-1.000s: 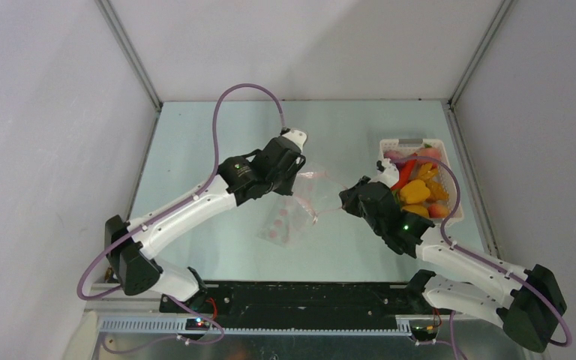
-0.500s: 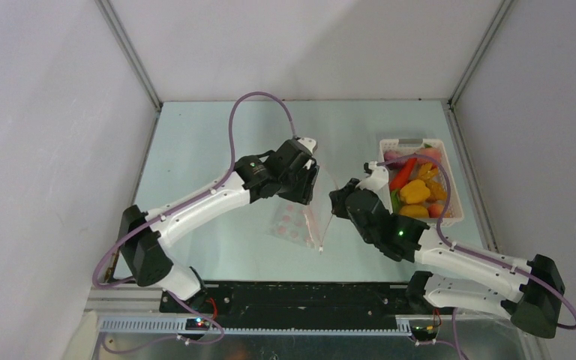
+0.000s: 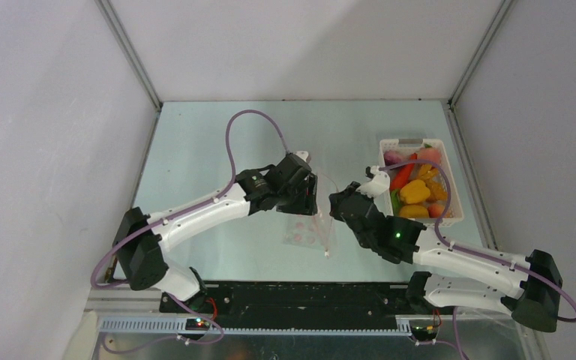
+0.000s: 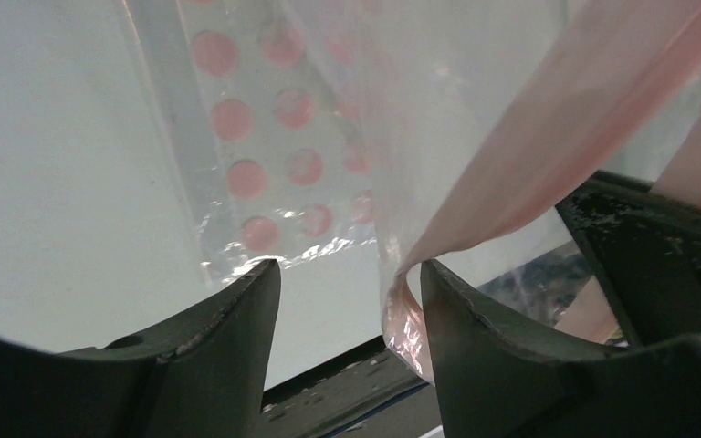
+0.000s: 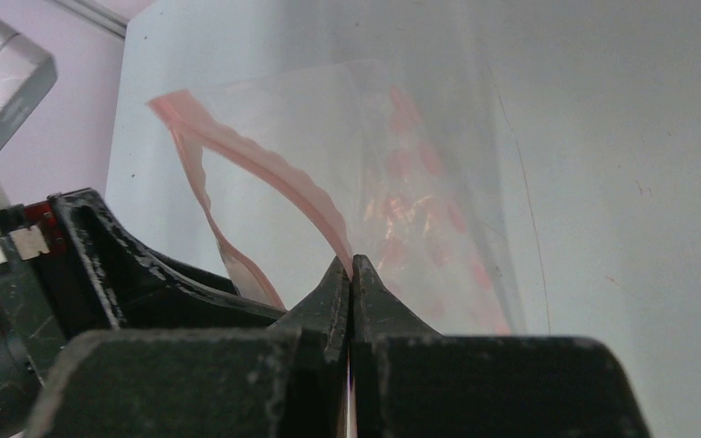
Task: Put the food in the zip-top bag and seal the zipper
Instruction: Open the zipper of the food storage bag at the center of the board.
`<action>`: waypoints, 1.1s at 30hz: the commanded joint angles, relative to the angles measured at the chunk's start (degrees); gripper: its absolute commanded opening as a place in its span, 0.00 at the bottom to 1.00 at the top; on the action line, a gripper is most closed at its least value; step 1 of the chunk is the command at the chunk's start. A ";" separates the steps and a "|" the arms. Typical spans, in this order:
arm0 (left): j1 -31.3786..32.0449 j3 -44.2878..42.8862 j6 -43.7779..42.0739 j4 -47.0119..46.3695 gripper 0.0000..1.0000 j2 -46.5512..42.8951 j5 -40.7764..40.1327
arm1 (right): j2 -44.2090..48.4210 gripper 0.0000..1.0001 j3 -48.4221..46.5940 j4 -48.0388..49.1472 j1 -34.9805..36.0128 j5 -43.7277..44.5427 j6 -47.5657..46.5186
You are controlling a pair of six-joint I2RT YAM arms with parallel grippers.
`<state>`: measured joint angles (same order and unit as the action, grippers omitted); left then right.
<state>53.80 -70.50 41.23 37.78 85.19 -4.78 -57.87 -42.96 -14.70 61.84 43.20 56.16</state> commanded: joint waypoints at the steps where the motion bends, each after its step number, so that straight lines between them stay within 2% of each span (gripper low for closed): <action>1: 0.27 3.14 8.80 -8.46 0.65 -4.23 -0.06 | 0.09 0.00 -2.39 -2.44 1.09 4.83 7.02; 7: 0.25 4.69 10.21 -11.72 0.63 -5.13 1.00 | 1.58 0.00 -2.39 -4.15 3.33 10.35 9.91; 11: 0.36 5.71 9.01 -12.64 0.53 -5.24 0.69 | 2.65 0.00 -2.39 -5.64 3.48 11.23 11.41; 13: 0.39 5.96 8.38 -11.90 0.56 -4.67 -0.17 | 3.53 0.00 -2.39 -6.22 3.59 11.24 12.33; 19: 1.29 5.44 5.76 -11.42 0.58 -2.64 -1.70 | 4.19 0.00 -2.44 -5.78 3.69 10.37 11.65; 28: 5.90 -1.91 -1.94 -7.78 0.60 1.48 -10.41 | 4.54 0.00 -2.39 -5.50 3.66 8.59 11.68; 33: 7.22 -5.69 -2.81 -6.41 0.60 3.04 -13.48 | 5.01 0.00 -2.39 -7.40 3.63 8.32 13.01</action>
<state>60.12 -72.01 41.36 30.24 87.50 -13.28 -54.08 -43.09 -20.78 65.19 49.91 66.87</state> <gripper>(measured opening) 0.601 0.010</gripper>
